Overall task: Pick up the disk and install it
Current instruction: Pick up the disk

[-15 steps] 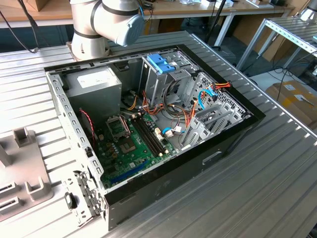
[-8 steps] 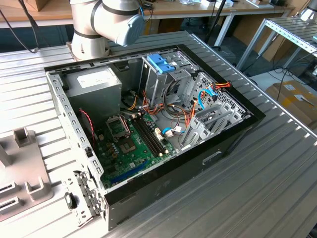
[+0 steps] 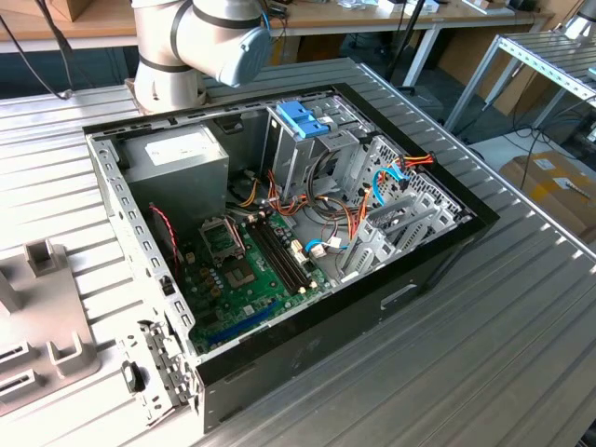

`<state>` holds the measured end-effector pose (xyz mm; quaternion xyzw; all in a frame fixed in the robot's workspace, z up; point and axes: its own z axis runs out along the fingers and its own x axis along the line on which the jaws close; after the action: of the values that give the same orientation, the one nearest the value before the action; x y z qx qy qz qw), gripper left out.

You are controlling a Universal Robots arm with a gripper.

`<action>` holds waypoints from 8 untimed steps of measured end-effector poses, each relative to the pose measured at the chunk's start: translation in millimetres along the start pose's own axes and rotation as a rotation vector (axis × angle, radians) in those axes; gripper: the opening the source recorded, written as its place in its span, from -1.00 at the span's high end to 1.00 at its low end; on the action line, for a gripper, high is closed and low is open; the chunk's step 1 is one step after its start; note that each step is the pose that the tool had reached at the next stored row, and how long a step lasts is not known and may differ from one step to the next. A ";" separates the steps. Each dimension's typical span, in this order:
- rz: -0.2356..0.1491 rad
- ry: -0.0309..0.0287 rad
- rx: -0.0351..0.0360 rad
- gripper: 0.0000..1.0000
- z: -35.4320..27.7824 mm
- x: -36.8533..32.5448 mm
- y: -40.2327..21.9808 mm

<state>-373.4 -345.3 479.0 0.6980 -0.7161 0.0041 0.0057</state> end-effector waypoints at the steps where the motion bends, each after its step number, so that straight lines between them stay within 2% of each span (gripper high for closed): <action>1: 0.000 0.0000 0.0000 0.30 0.0 -0.1 -0.9; 8: 0.000 0.0000 0.0000 0.30 0.0 -0.4 -14.0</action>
<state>-359.3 -345.3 479.0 0.6980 -0.7161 0.0041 0.0057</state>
